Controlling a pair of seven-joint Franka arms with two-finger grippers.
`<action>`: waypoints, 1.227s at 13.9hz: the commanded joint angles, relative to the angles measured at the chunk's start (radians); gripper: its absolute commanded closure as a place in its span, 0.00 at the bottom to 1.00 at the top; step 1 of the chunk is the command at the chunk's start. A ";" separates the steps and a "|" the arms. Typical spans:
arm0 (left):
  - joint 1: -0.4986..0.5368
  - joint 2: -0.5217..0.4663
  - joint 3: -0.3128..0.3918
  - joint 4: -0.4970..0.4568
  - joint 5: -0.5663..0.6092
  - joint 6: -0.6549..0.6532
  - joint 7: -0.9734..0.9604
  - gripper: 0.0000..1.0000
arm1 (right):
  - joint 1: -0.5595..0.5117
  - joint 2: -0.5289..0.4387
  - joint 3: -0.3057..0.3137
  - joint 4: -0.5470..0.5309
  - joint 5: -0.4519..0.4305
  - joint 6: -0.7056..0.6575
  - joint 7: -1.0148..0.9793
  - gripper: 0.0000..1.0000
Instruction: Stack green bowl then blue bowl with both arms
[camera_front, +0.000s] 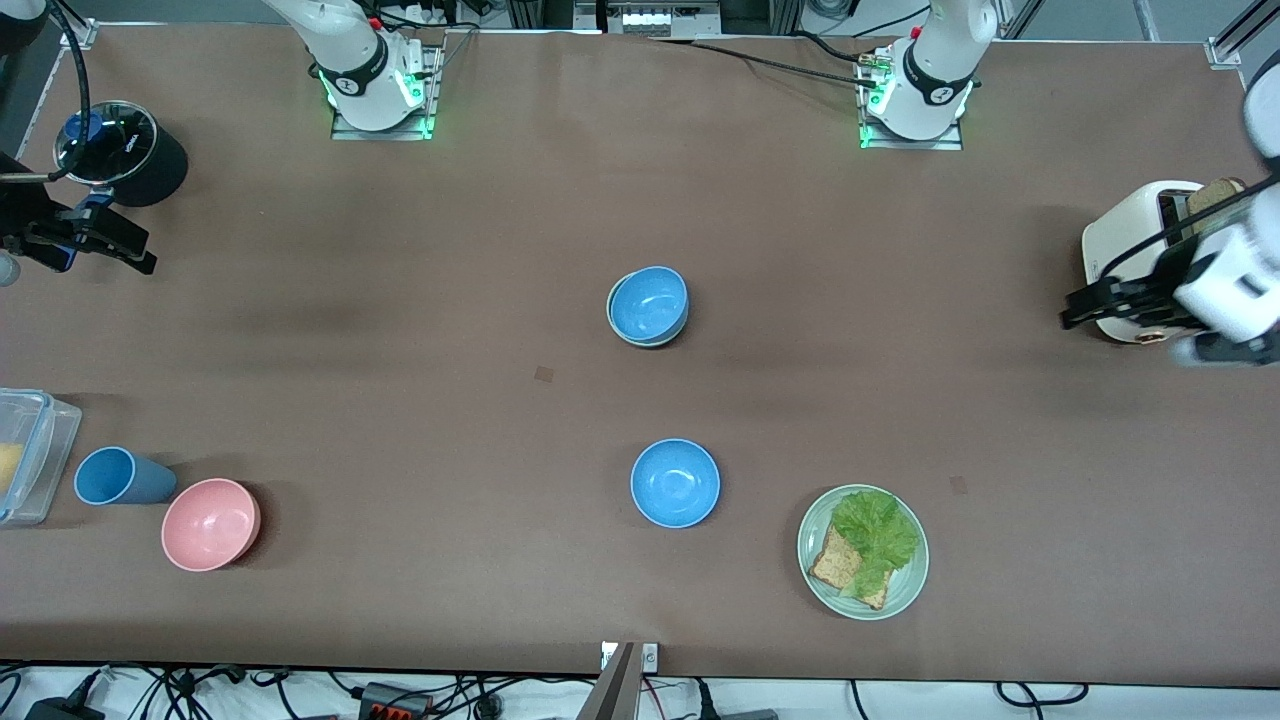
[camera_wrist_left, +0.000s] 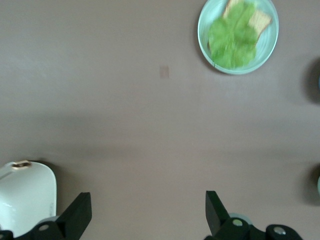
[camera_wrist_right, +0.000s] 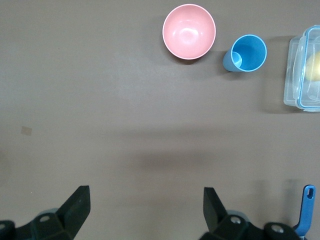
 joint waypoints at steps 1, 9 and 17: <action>-0.024 -0.058 0.026 0.048 -0.024 -0.163 0.021 0.00 | 0.002 -0.028 0.000 -0.027 -0.015 -0.002 0.000 0.00; -0.028 -0.075 -0.033 0.051 0.018 -0.216 0.013 0.00 | 0.000 -0.028 -0.001 -0.027 -0.015 -0.002 0.000 0.00; -0.027 -0.060 -0.039 0.052 0.022 -0.212 -0.004 0.00 | 0.000 -0.028 -0.001 -0.026 -0.015 -0.002 0.000 0.00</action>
